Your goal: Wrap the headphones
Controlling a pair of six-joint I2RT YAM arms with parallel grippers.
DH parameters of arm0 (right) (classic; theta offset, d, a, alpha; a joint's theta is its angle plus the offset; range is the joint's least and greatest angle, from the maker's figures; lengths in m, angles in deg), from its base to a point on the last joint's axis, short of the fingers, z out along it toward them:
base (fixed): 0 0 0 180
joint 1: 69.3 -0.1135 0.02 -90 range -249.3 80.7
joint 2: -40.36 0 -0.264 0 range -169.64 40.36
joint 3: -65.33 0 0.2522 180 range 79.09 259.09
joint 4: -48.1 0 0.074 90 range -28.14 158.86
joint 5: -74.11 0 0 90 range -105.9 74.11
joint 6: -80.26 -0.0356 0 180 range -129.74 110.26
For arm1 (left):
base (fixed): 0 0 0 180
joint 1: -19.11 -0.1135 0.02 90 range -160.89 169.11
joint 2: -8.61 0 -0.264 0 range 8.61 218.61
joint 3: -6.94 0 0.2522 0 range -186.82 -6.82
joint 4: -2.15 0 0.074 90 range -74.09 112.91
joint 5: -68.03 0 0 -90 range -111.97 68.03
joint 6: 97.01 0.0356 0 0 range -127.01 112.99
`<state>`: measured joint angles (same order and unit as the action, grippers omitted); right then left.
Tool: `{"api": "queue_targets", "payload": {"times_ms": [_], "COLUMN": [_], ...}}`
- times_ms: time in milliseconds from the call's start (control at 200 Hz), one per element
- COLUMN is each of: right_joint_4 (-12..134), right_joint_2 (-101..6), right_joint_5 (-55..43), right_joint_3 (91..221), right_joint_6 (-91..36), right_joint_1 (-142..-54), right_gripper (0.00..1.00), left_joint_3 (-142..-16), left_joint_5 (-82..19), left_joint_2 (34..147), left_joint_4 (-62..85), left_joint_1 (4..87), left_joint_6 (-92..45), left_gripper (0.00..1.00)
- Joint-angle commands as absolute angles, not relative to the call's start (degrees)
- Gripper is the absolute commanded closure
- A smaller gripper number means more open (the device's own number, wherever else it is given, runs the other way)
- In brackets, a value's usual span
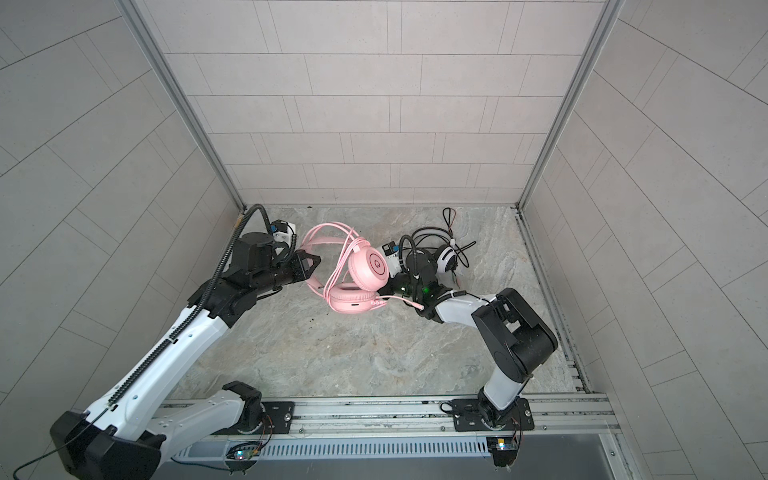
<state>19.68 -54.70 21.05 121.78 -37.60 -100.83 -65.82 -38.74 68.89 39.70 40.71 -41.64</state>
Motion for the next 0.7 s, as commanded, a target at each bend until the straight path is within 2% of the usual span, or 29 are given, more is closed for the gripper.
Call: {"api": "queue_targets", "payload": {"times_ms": [0, 145, 405, 596, 691], "right_joint_4": [10.7, 1.7, -19.7, -19.5, -14.6], "right_joint_2": [-56.0, -58.7, -63.7, -63.1, -62.2], "right_joint_5": [19.4, 17.9, 7.6, 0.1, -0.8], "right_joint_3": [118.8, 116.9, 111.1, 110.8, 112.0], "right_joint_6": [-44.6, -53.8, -70.7, -71.2, -71.2], "right_joint_1": [-102.4, -104.7, -109.2, -112.9, -113.7], "right_gripper": [0.83, 0.82, 0.87, 0.89, 0.89], "left_joint_3": [-66.6, -62.6, -54.2, -53.1, -53.0], "left_joint_5": [-37.4, -33.9, -16.3, -11.3, -9.1], "left_joint_2": [66.7, 66.3, 62.3, 63.2, 63.9], "left_joint_4": [32.9, 25.0, 16.7, 16.6, 16.5], "left_joint_1": [40.3, 40.3, 40.4, 40.5, 40.5], "left_joint_6": [-48.1, -55.7, -72.6, -77.1, -78.4], "left_gripper": [1.00, 1.00, 1.00, 1.00, 1.00]}}
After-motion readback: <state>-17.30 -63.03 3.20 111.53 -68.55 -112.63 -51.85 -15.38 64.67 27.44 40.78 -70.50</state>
